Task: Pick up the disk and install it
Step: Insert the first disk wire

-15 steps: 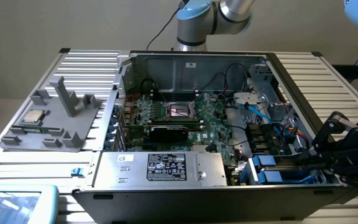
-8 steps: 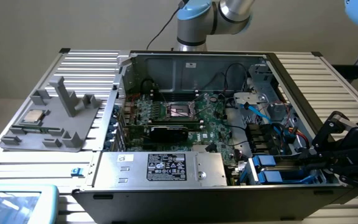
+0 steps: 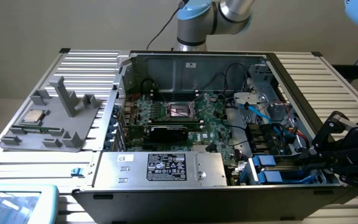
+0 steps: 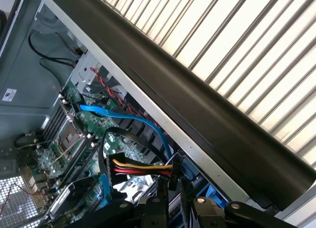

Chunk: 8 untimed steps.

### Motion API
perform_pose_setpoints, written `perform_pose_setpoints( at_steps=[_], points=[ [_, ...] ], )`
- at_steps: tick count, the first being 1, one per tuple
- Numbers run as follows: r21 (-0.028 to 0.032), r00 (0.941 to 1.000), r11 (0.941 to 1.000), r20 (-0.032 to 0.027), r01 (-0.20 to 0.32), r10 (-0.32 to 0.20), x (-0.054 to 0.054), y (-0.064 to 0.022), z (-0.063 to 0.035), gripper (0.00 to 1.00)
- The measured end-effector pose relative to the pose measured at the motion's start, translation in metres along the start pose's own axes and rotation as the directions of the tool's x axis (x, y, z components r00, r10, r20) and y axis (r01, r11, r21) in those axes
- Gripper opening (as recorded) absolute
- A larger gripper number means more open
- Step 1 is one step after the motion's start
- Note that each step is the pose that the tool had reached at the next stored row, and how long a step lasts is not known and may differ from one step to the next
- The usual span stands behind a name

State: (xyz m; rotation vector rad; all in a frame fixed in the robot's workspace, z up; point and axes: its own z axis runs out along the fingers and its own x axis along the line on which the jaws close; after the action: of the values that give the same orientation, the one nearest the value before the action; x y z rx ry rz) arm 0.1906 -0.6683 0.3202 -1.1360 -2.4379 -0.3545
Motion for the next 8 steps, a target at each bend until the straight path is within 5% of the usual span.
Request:
perform_pose_setpoints(
  at_steps=[8],
  points=[
    [0.0,1.0,1.0,0.0,0.0,0.0,0.0,0.0,0.0,0.16]
  ],
)
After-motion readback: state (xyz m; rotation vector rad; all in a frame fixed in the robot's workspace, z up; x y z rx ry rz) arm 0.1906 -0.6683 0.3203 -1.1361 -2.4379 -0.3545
